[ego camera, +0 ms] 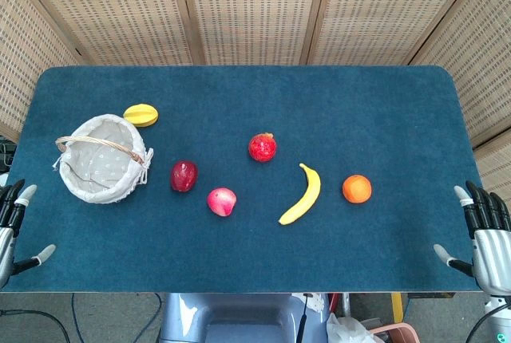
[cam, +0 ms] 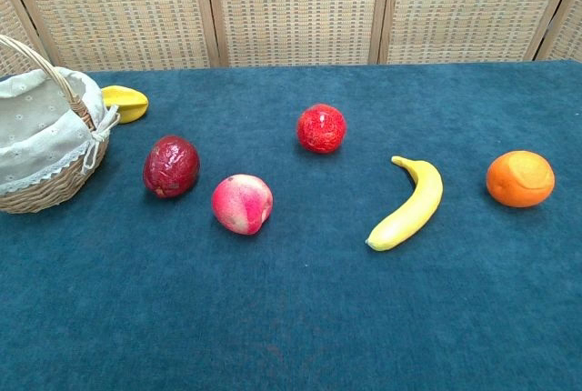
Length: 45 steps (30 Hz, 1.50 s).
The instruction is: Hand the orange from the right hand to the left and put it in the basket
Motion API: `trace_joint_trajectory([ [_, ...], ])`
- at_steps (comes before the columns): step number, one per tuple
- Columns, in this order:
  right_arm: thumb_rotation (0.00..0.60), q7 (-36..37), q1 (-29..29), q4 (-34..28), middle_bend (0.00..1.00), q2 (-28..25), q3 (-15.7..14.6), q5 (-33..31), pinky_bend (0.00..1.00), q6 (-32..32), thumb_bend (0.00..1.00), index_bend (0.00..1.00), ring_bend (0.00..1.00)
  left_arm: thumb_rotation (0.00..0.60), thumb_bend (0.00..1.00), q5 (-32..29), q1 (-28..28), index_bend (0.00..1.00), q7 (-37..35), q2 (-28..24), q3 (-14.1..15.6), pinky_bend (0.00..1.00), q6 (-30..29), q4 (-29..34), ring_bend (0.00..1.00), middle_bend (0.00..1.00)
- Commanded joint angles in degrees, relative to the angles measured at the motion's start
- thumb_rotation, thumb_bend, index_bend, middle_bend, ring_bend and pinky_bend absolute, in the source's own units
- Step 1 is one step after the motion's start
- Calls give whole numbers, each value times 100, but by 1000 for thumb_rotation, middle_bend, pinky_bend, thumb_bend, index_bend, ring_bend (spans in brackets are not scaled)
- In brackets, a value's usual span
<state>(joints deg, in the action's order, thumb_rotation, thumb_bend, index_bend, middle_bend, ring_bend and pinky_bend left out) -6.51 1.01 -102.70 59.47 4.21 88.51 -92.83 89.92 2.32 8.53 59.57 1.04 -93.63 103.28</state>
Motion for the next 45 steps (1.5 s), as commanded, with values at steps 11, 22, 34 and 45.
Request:
trace_joint_trajectory([
  [11,600,392,631,339,0,122,238,-280,0,1026,0,0,0,600,0,-97,16,0,-25,-1,-100,0,141,-17,0,0],
  [22,600,599,2334,1585,0,838,548,-570,0,3415,0,0,0,600,0,-464,220,0,164,89,-310,0,529,-68,0,0],
  [34,600,90,3288,2567,0,1678,469,-1330,0,5029,0,0,0,600,0,-779,353,0,284,217,-443,0,810,-204,0,0],
  [45,600,-245,3654,3525,411,2385,343,-1380,594,5182,197,339,319,600,0,-831,408,0,363,331,-479,0,889,-286,0,0],
])
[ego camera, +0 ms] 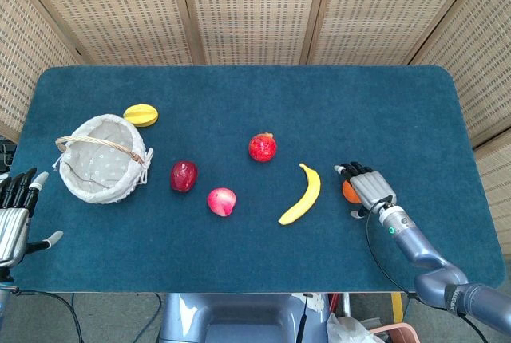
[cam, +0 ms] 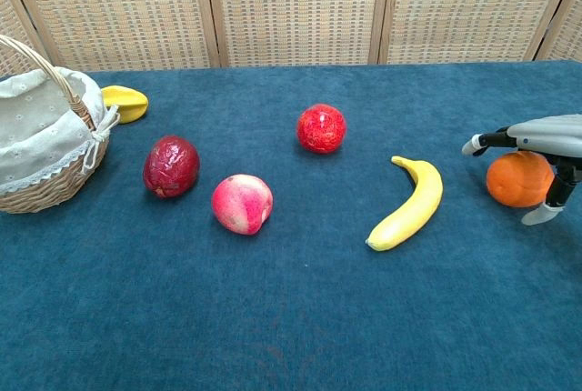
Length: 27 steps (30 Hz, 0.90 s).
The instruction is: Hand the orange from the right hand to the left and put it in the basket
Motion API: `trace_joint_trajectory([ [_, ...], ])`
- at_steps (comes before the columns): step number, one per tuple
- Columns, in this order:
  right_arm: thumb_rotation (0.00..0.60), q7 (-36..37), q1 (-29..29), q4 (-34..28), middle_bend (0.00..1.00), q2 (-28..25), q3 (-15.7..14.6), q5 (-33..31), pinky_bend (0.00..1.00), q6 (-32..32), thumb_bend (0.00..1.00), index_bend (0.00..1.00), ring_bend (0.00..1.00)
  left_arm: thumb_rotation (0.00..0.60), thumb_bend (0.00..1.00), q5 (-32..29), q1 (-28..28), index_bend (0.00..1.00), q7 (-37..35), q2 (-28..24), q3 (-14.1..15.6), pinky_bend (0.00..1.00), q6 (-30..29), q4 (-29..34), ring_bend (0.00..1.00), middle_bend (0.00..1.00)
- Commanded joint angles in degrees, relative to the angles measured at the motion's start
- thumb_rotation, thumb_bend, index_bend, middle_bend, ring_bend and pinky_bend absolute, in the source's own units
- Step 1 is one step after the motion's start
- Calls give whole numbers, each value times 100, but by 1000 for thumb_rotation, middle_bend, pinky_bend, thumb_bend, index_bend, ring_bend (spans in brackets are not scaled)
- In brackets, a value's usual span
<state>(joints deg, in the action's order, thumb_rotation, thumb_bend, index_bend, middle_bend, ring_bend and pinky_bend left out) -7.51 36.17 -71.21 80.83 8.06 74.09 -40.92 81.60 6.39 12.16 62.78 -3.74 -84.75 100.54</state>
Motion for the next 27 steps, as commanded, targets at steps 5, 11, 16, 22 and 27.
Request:
trace_joint_trajectory([
  [5,600,-252,116,369,498,236,-78,431,675,-630,306,403,410,600,0,3,-9,0,-38,1,3,0,-2,-23,0,0],
  [11,600,466,147,-943,505,-875,-538,2433,675,-2054,390,403,412,600,0,109,-40,0,-245,-95,35,0,-33,13,0,0],
  [16,600,653,392,-1317,505,-1122,-608,3269,675,-2542,391,403,412,600,0,183,-57,0,-334,-141,52,0,-63,35,0,0],
  [22,600,426,949,-1686,505,-995,-445,3754,675,-2332,426,407,412,600,0,217,-74,0,-412,-182,51,0,-93,35,0,0],
  [27,600,626,1743,-1776,505,-298,-249,3732,675,-1541,433,407,412,600,0,205,-66,0,-522,-223,47,0,-52,5,0,0],
])
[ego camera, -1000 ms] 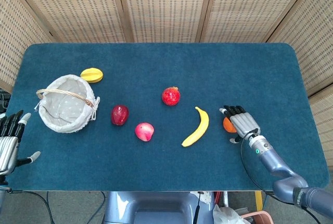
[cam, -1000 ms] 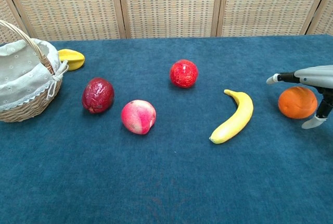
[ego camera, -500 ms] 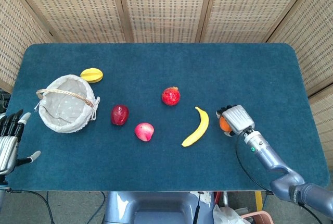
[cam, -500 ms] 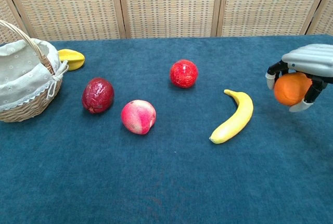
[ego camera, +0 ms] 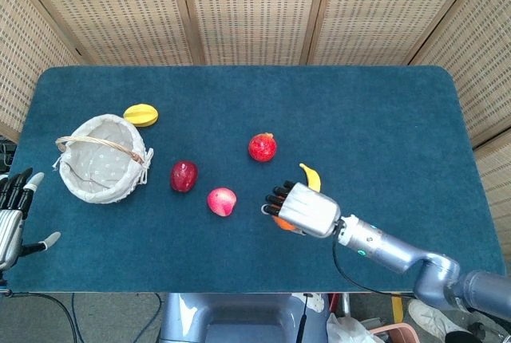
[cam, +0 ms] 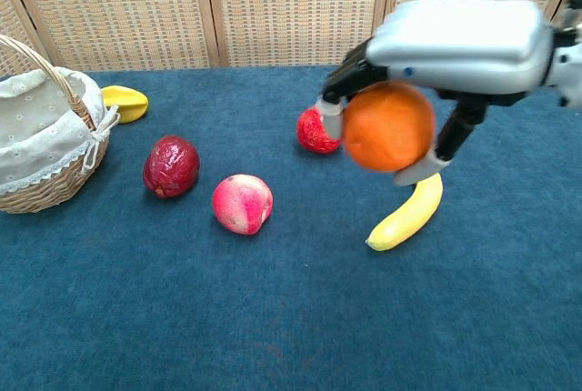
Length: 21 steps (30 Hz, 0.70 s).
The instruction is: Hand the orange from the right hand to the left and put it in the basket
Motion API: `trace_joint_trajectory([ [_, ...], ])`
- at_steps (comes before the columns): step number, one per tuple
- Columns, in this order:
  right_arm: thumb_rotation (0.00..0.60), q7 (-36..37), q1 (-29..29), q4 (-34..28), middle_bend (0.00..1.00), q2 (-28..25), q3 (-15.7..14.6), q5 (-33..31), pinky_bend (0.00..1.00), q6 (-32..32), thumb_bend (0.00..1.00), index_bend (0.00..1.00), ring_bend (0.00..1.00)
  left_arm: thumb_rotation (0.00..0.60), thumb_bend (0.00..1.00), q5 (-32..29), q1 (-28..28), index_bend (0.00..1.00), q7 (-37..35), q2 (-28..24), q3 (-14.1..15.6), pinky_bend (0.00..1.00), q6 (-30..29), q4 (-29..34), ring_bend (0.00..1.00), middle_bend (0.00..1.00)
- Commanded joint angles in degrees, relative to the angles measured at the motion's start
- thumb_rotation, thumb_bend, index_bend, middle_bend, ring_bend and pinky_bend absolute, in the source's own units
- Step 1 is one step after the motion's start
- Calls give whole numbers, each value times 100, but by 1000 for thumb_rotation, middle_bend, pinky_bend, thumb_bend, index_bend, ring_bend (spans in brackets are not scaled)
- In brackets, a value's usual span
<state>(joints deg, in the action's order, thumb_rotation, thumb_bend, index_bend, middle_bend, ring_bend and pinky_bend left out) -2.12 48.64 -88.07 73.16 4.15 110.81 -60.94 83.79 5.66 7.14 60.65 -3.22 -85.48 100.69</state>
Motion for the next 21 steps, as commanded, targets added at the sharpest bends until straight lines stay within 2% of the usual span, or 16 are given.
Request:
trace_joint_trajectory([
  [1,600,91,548,-61,505,551,149,58,675,498,433,407,412,600,0,-21,9,0,-27,-11,-7,0,27,-12,0,0],
  [8,600,12,1127,518,505,1354,49,200,675,961,435,407,412,600,0,-89,19,0,-118,-39,-19,0,95,-40,0,0],
  [15,600,-411,1269,713,473,1699,9,-153,666,1405,443,403,411,600,0,-111,40,0,-178,-57,-16,0,164,-57,0,0],
  [19,600,-780,1241,743,360,1841,-3,-432,575,1633,425,310,341,600,0,-110,41,0,-357,-123,-25,0,185,-64,0,0],
  [21,600,-1015,1231,736,310,1918,12,-620,521,1802,314,231,283,600,0,-127,37,0,-382,-141,-40,0,173,-57,0,0],
])
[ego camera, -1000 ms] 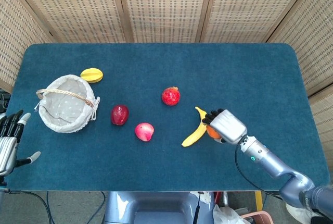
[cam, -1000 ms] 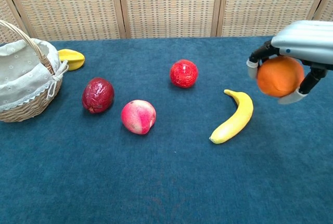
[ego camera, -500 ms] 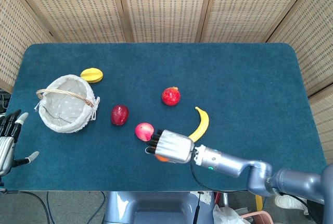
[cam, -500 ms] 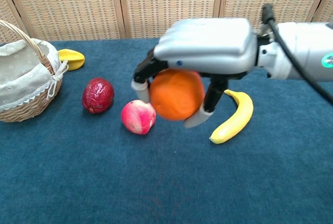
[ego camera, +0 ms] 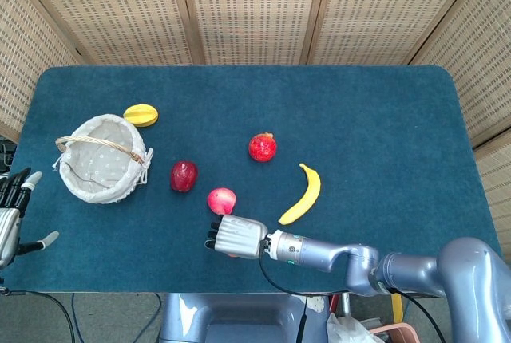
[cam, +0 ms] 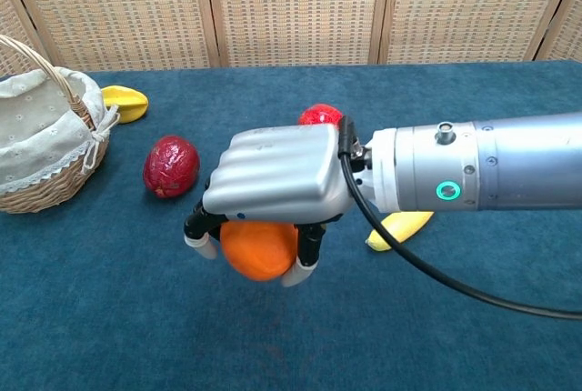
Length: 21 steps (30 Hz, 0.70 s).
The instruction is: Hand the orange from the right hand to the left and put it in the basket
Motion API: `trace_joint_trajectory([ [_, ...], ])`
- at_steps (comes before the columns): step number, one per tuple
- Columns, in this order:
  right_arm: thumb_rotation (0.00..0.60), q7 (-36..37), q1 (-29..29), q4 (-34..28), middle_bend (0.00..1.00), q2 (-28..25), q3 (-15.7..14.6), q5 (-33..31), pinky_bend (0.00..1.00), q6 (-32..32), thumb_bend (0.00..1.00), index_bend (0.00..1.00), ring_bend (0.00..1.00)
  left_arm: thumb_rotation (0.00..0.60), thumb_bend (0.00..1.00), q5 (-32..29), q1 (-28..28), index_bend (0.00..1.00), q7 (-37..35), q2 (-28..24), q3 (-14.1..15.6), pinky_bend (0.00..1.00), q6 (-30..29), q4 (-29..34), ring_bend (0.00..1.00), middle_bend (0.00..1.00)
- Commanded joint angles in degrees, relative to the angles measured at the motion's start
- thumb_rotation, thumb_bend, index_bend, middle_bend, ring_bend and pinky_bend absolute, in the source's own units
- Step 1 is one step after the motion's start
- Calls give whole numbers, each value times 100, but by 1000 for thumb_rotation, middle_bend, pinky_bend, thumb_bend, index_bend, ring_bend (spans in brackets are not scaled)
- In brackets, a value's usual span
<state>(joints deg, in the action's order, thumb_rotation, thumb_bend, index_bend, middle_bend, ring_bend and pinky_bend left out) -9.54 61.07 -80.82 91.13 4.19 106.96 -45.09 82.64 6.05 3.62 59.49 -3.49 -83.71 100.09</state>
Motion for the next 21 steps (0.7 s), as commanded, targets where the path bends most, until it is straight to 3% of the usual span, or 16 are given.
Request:
trace_joint_trajectory([
  [1,600,-366,-14,-8,270,141,21,-321,480,293,193,173,235,600,0,-7,-4,0,-31,-29,-12,0,-7,4,0,0],
  [2,600,-421,-13,-24,219,148,26,-375,438,343,87,105,178,600,0,-3,-5,0,-30,-30,-10,0,-9,4,0,0],
  [4,600,-537,-18,-48,133,158,54,-509,387,444,2,22,95,600,0,8,-9,0,-26,-32,-5,0,-15,6,0,0],
  [9,600,-856,-71,-260,60,104,157,-1073,338,760,0,0,36,600,0,20,-8,0,-19,-46,15,0,8,29,0,0],
  [18,600,-1320,-255,-717,45,-278,140,-1300,323,498,0,0,26,600,0,85,-14,0,-7,-45,40,0,-10,49,0,0],
  [21,600,-1447,-428,-1077,44,-688,88,-1273,314,228,0,0,26,600,0,102,-9,0,19,-30,47,0,-6,44,0,0],
])
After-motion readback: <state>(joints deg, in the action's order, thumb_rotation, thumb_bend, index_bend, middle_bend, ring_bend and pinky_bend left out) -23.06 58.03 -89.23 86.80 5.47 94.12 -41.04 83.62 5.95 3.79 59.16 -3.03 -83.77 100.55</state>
